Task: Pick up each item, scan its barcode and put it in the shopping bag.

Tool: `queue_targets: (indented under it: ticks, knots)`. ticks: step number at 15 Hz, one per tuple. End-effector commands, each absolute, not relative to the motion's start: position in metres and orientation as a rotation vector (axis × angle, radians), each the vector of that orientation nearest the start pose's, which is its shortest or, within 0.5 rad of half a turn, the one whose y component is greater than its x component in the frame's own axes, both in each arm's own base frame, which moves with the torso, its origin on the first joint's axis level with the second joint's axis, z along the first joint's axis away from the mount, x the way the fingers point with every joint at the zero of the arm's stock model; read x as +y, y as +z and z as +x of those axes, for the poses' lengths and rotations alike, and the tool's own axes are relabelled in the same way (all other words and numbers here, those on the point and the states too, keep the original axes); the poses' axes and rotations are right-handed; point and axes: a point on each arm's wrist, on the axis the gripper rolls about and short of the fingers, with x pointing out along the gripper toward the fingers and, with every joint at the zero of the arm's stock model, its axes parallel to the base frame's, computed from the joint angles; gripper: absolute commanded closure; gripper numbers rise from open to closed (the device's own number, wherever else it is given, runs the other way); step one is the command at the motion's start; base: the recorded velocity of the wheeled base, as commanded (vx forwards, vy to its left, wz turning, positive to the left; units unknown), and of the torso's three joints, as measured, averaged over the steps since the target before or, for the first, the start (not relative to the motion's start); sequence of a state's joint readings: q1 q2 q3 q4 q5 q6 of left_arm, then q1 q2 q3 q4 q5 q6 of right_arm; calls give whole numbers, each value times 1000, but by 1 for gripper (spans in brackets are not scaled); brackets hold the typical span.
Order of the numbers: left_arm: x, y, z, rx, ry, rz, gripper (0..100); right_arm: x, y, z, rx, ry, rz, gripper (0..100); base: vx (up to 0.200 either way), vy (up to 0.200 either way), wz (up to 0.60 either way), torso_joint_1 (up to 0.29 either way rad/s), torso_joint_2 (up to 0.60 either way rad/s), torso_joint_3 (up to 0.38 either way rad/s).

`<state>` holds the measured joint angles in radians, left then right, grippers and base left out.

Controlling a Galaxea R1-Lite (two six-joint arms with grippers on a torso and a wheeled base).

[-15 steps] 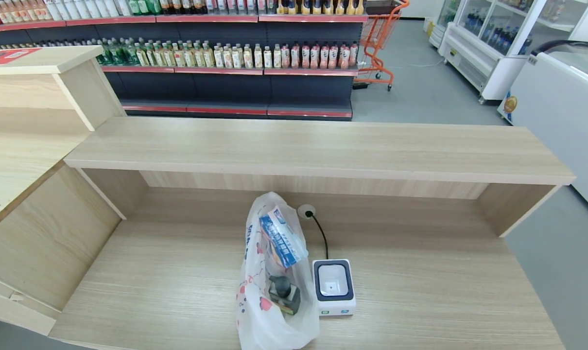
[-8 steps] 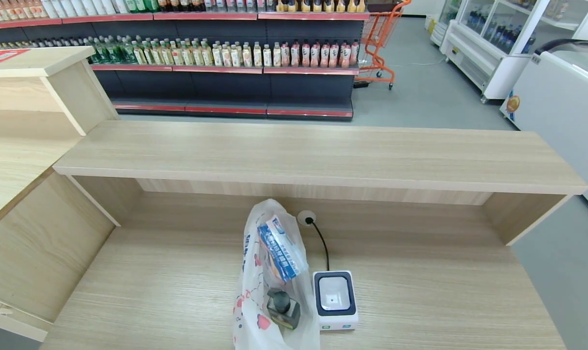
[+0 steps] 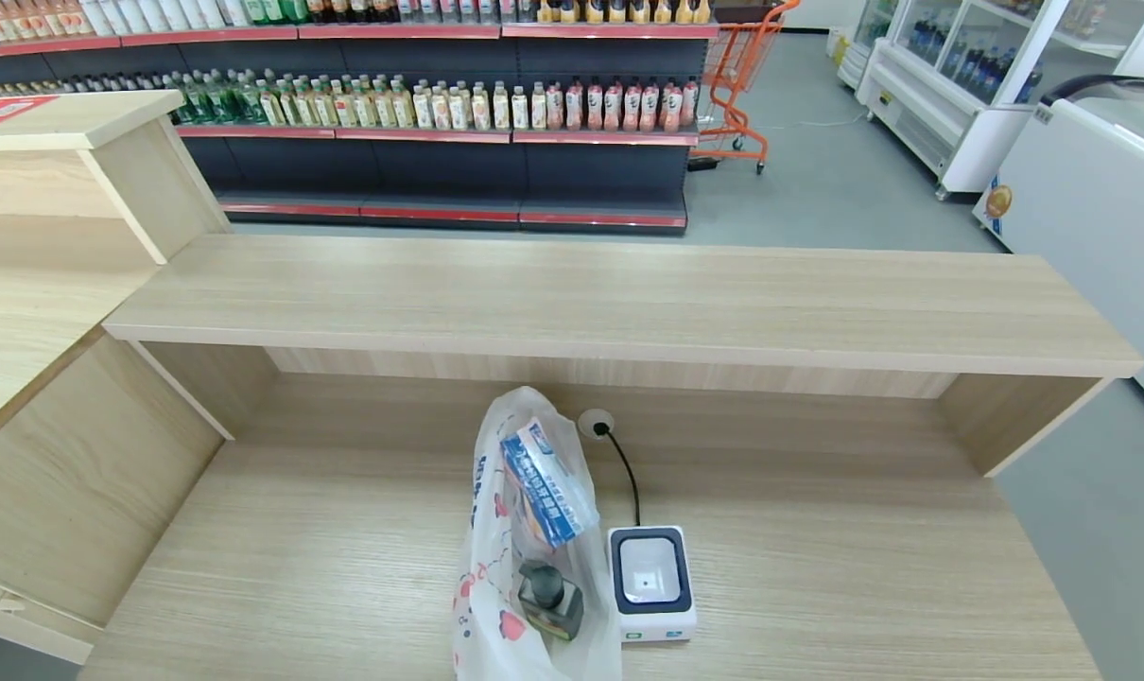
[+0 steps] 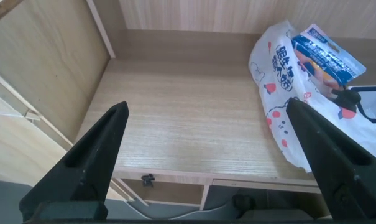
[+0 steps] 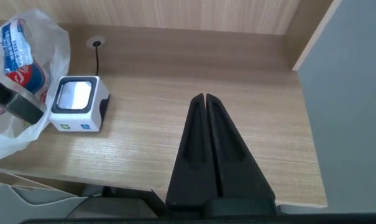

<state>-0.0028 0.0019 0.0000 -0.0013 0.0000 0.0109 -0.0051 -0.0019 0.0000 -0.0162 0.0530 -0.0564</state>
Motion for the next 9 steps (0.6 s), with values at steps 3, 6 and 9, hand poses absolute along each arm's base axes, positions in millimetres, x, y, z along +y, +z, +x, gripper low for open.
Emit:
queue_targets:
  ticks: [3, 6, 9]
  knots:
    - [0, 76, -23, 0, -3, 11, 0, 1, 77, -23, -17, 49, -57, 100, 0, 0, 0, 0, 0, 0]
    - [0, 76, -23, 0, -3, 11, 0, 1, 77, -23, -17, 49, -57, 100, 0, 0, 0, 0, 0, 0]
    - [0, 76, -23, 0, -2, 11, 0, 1, 77, -23, -15, 49, -63, 100, 0, 0, 0, 0, 0, 0]
